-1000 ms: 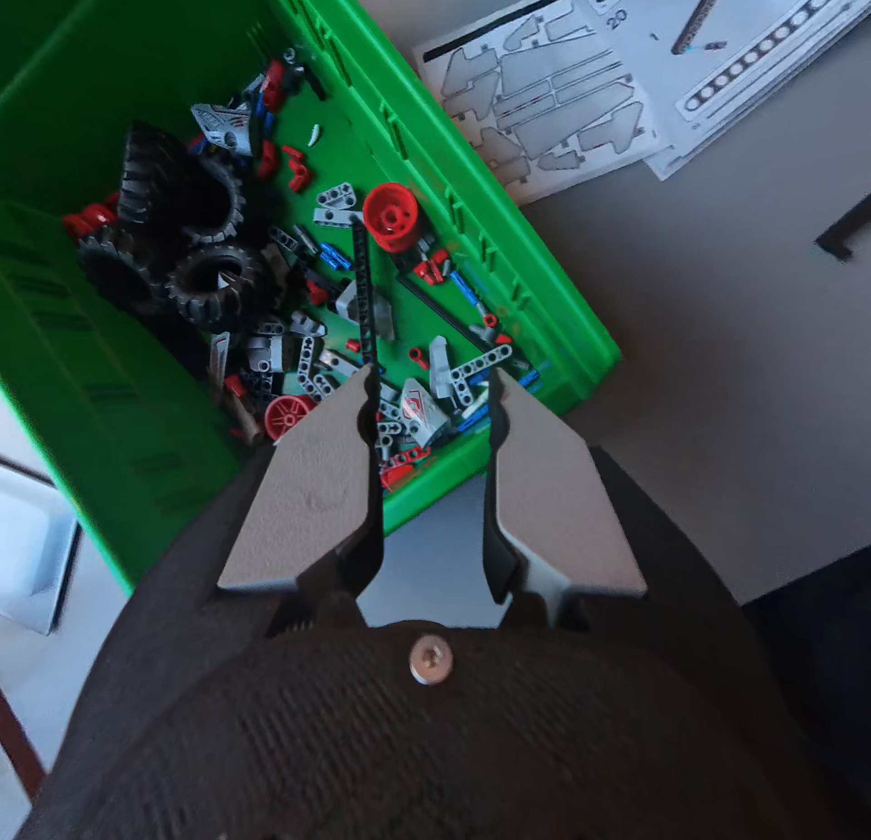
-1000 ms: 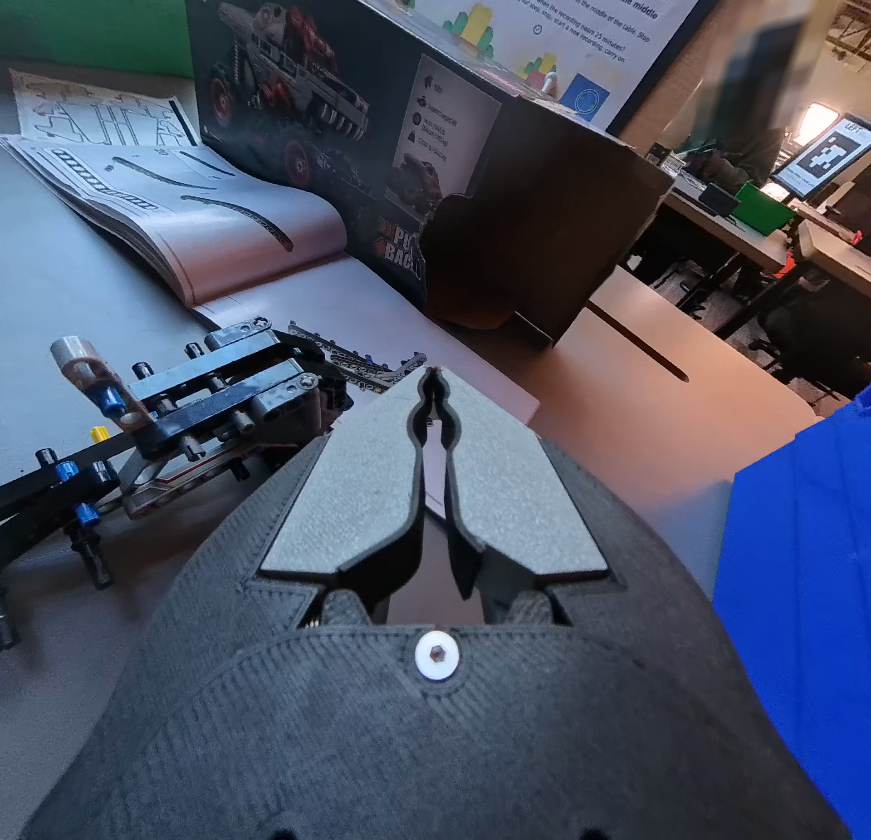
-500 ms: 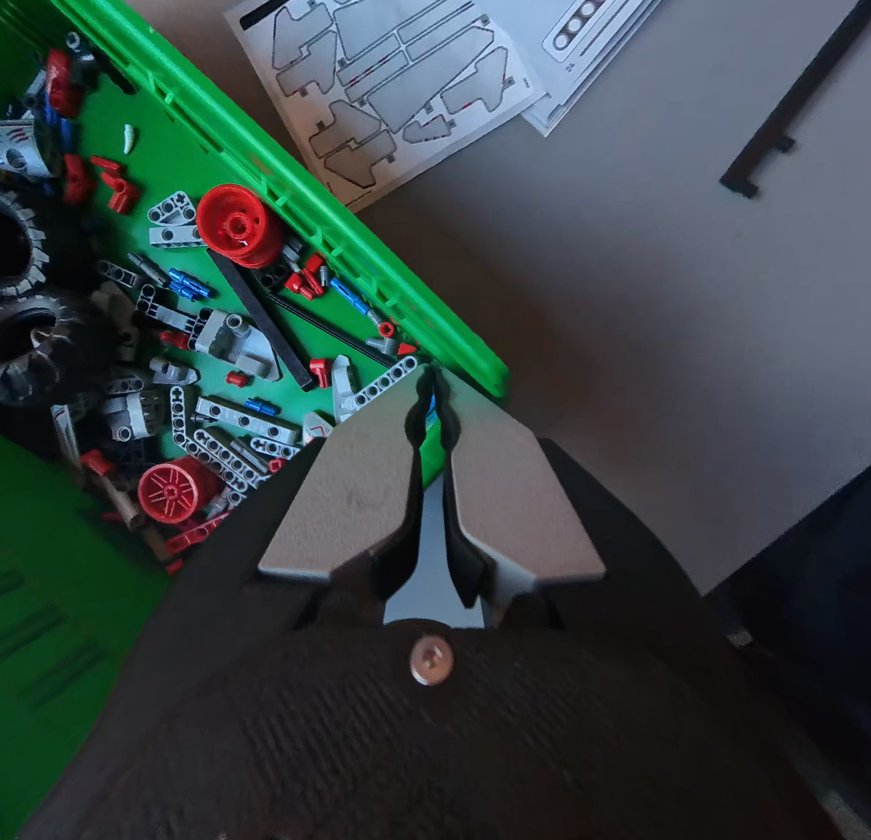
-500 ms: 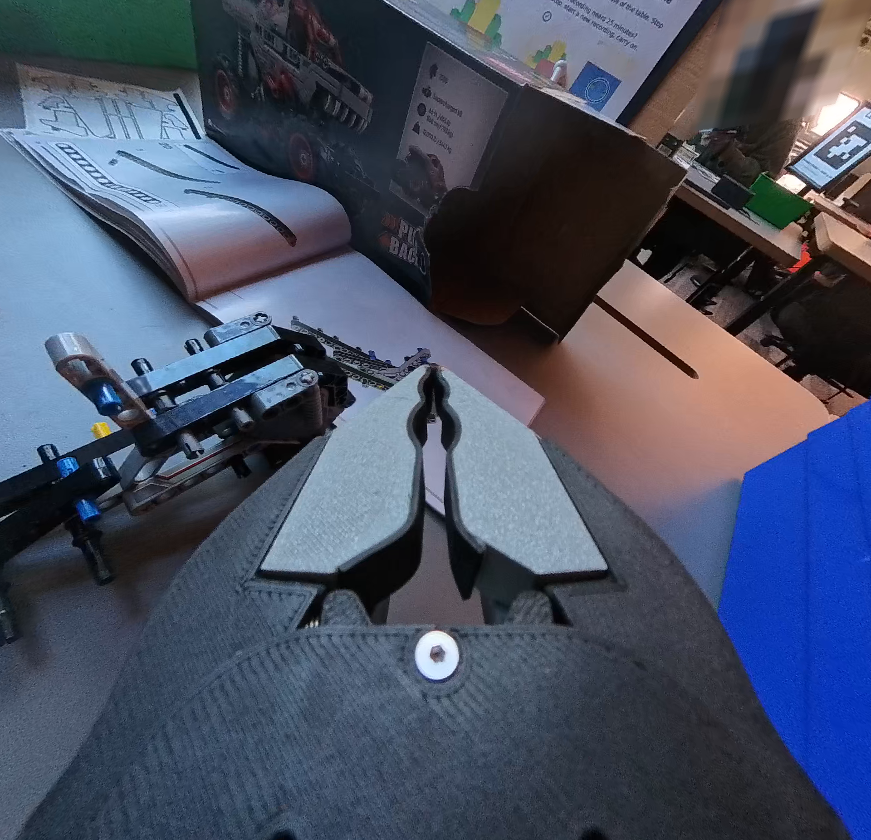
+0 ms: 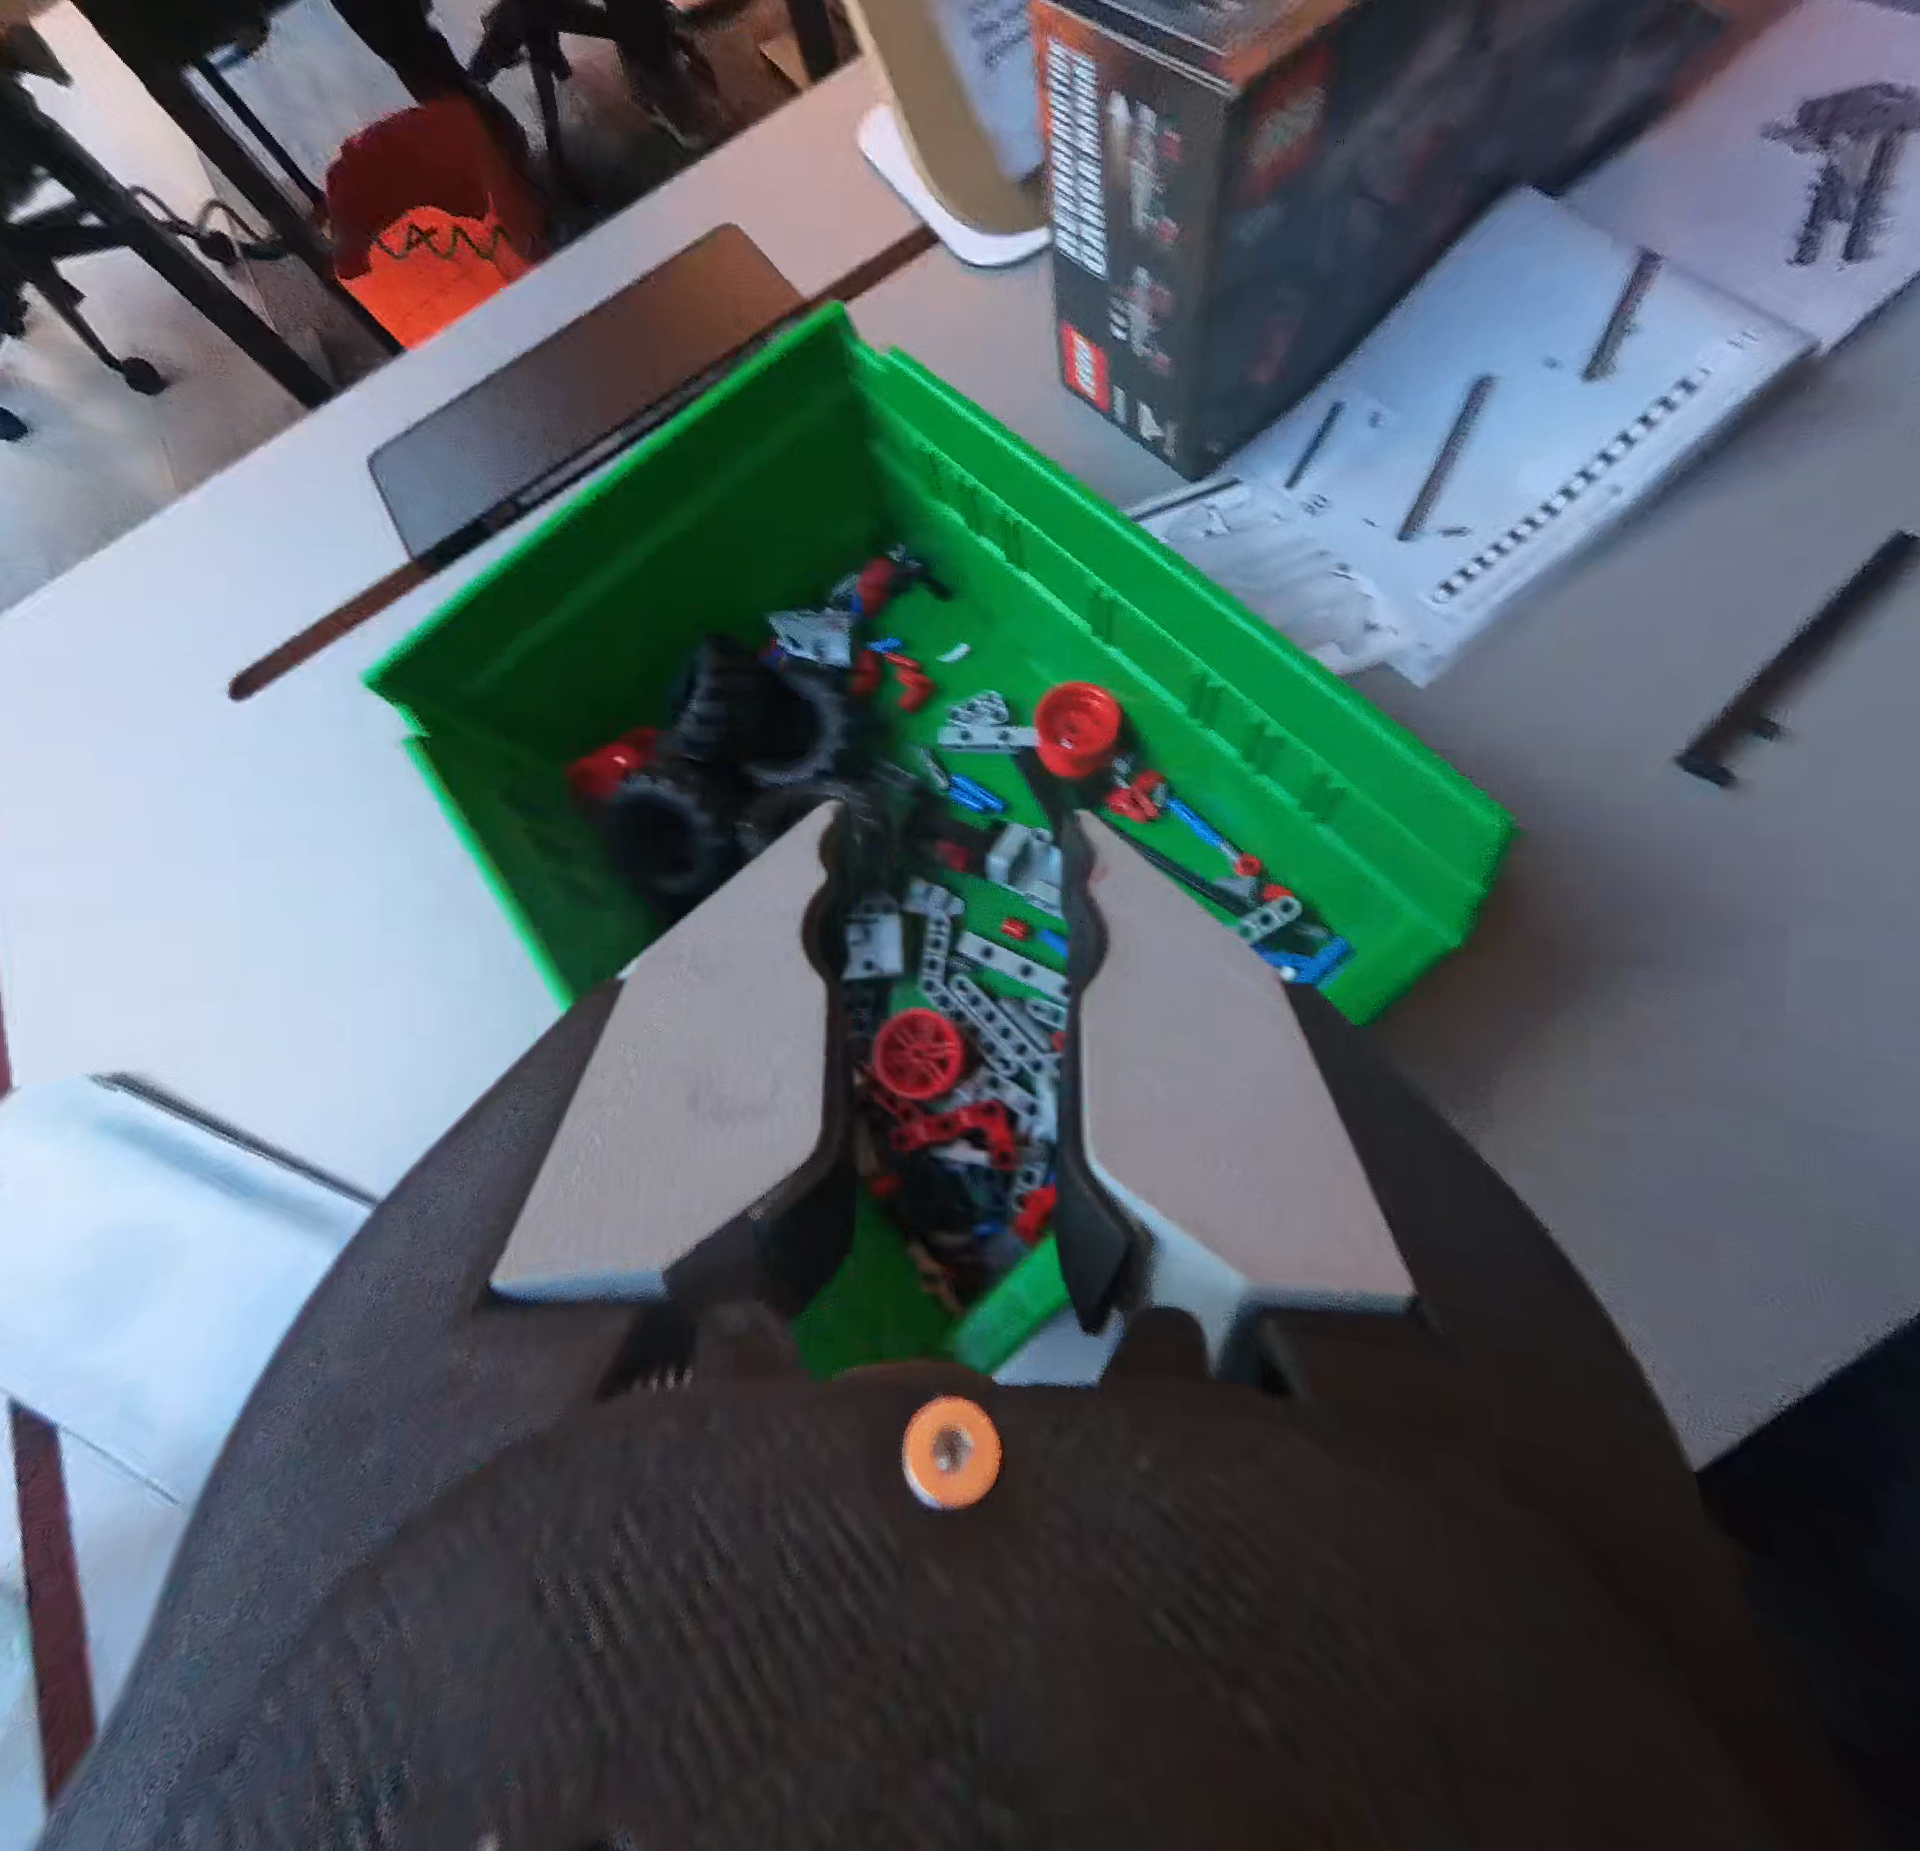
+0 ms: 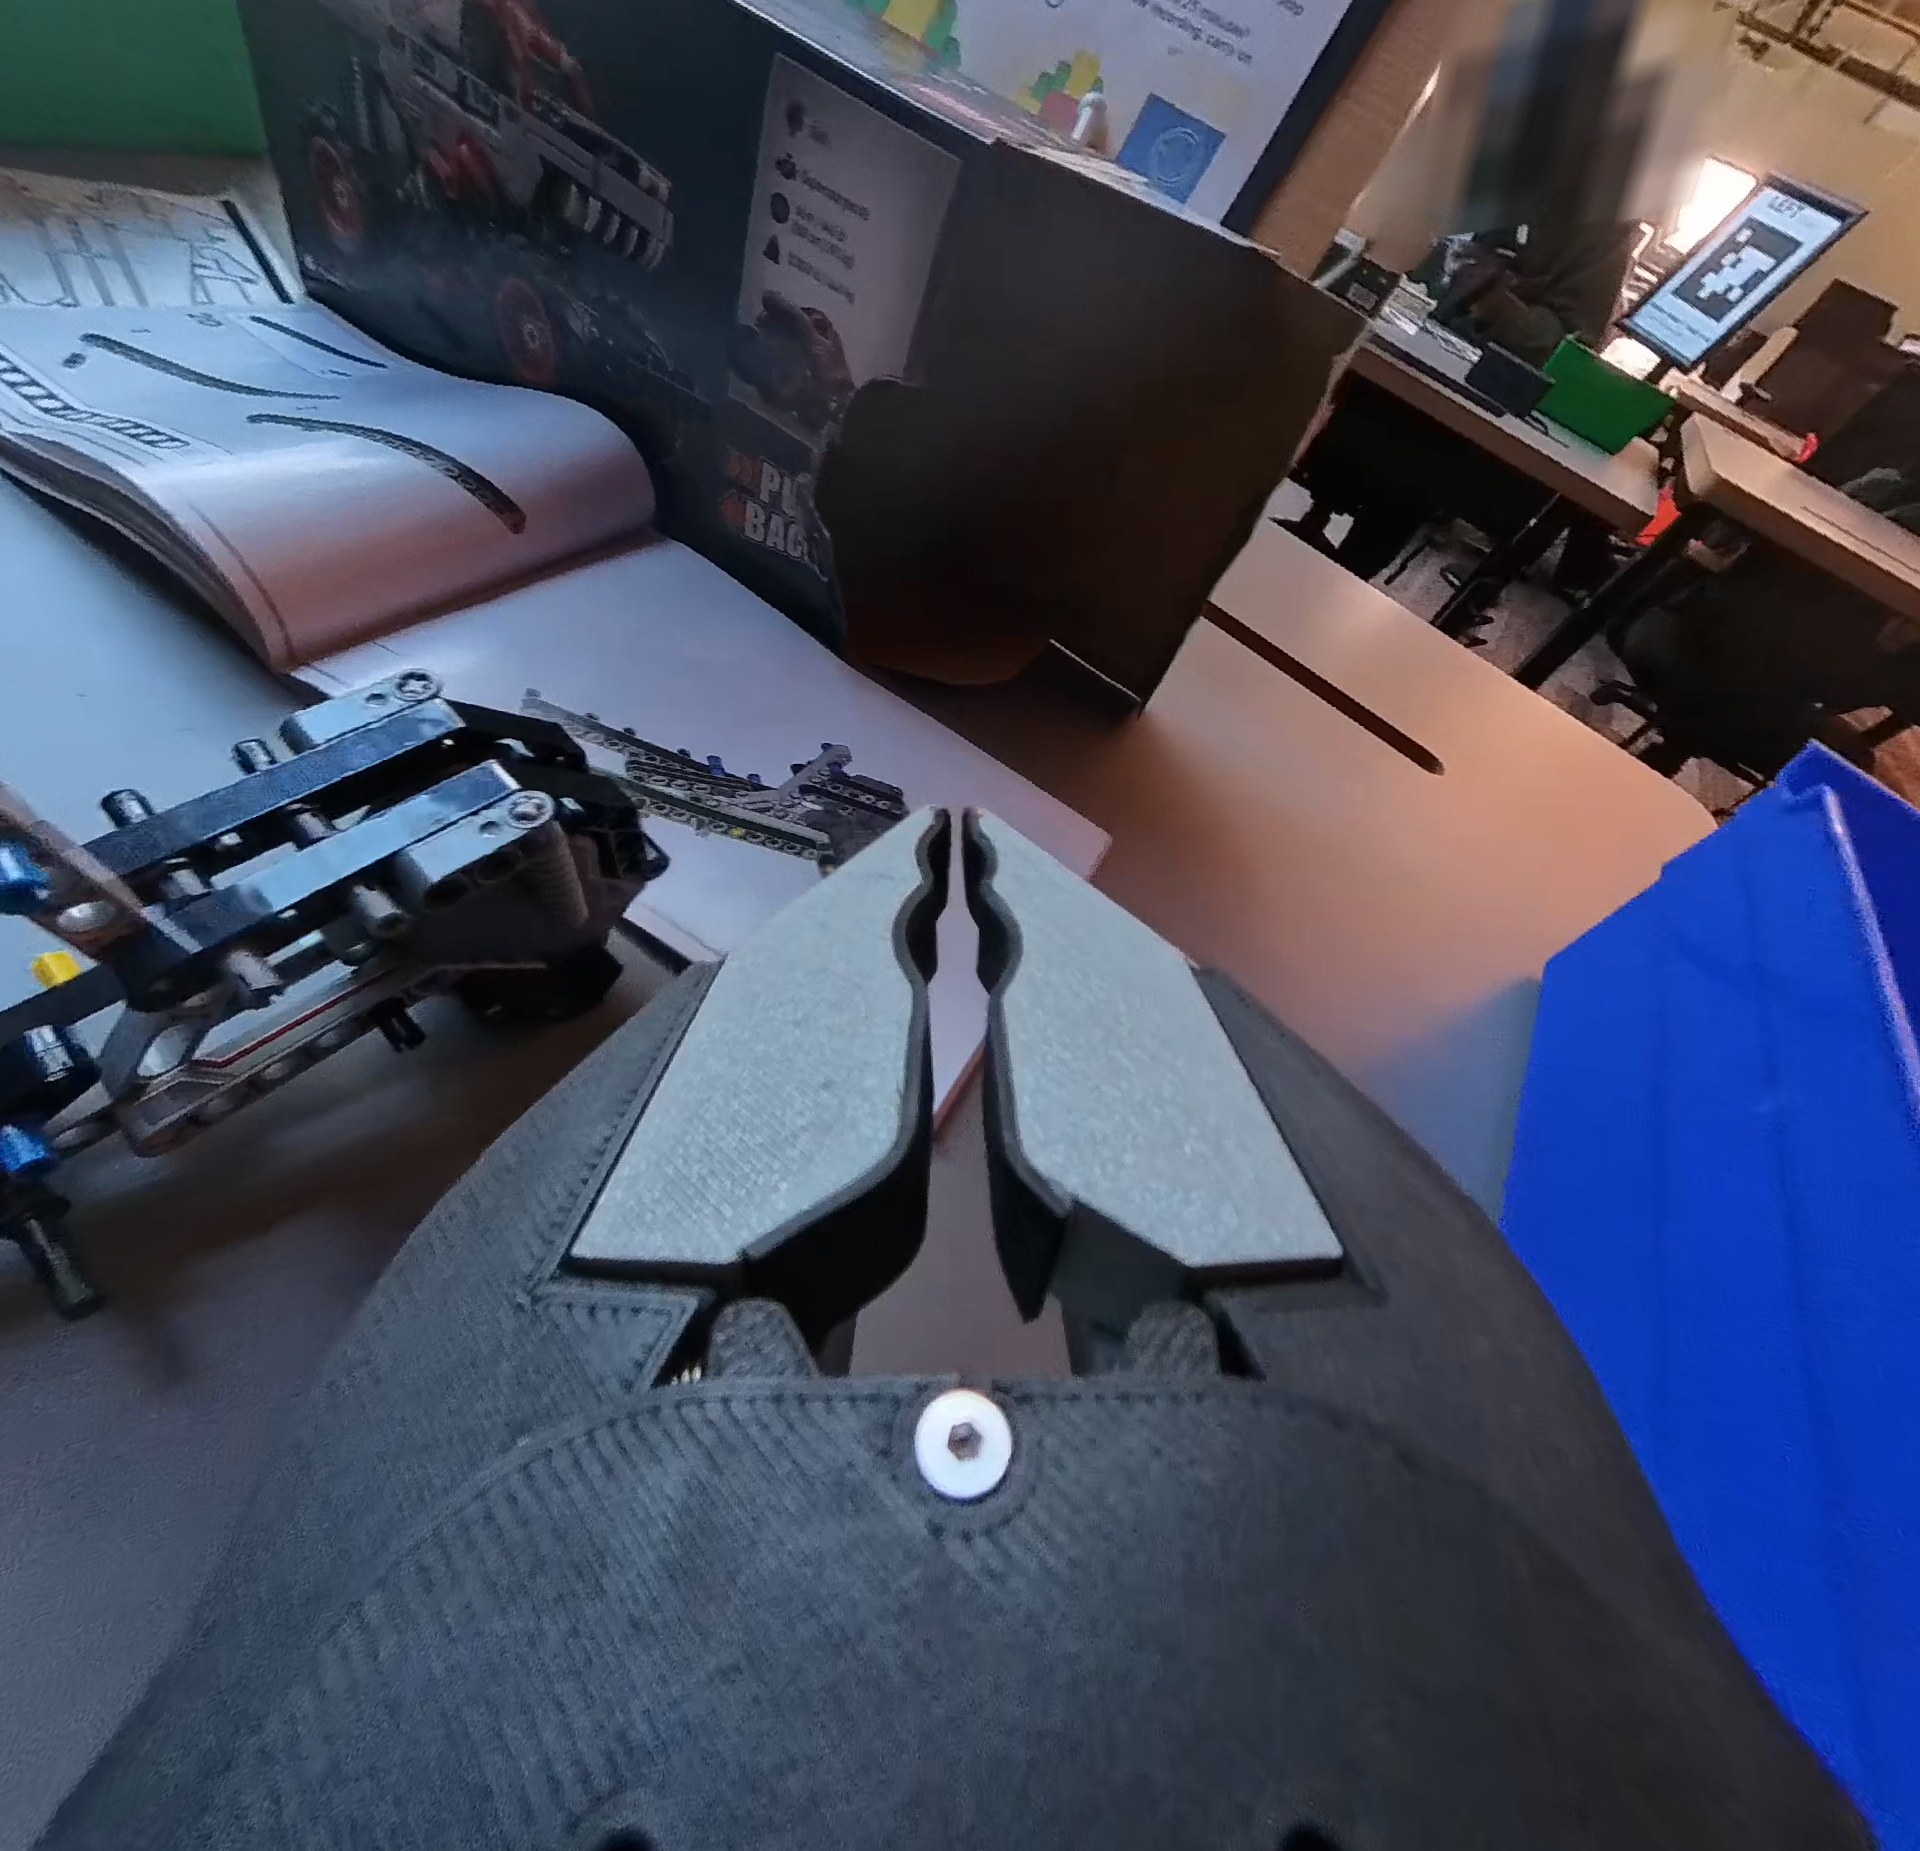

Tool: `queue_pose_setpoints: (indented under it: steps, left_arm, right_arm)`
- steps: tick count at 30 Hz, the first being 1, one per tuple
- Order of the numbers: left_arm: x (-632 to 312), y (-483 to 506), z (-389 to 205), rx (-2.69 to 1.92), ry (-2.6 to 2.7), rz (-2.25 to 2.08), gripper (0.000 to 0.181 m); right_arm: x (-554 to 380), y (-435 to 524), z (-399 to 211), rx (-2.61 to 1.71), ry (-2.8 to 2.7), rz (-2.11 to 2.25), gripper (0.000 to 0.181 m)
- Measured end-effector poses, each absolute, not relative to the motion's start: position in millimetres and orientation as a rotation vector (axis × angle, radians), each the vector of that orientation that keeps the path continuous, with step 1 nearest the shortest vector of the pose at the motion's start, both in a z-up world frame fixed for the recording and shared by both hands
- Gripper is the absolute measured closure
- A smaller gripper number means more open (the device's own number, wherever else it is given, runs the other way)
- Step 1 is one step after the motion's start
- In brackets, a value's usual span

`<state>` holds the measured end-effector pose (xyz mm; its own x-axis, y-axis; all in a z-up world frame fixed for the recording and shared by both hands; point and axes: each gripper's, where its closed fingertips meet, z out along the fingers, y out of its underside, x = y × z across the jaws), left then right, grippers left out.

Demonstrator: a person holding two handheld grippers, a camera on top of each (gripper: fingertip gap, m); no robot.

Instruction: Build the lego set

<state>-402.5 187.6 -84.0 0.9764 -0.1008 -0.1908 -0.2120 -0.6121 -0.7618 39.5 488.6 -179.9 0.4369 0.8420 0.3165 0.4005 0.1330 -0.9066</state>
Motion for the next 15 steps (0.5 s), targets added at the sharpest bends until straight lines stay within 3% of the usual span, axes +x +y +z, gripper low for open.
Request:
queue_pose_setpoints:
  steps: [6, 15]
  left_arm:
    - [-426, 230, -98, -2.396, 0.307, -0.01, 0.129]
    - [-446, 229, -164, -2.752, 0.498, 0.001, 0.136]
  right_arm:
    - [50, 505, -181, -1.534, -1.089, 0.397, 0.178]
    - [62, 522, -190, -1.607, -1.041, 0.255, 0.176]
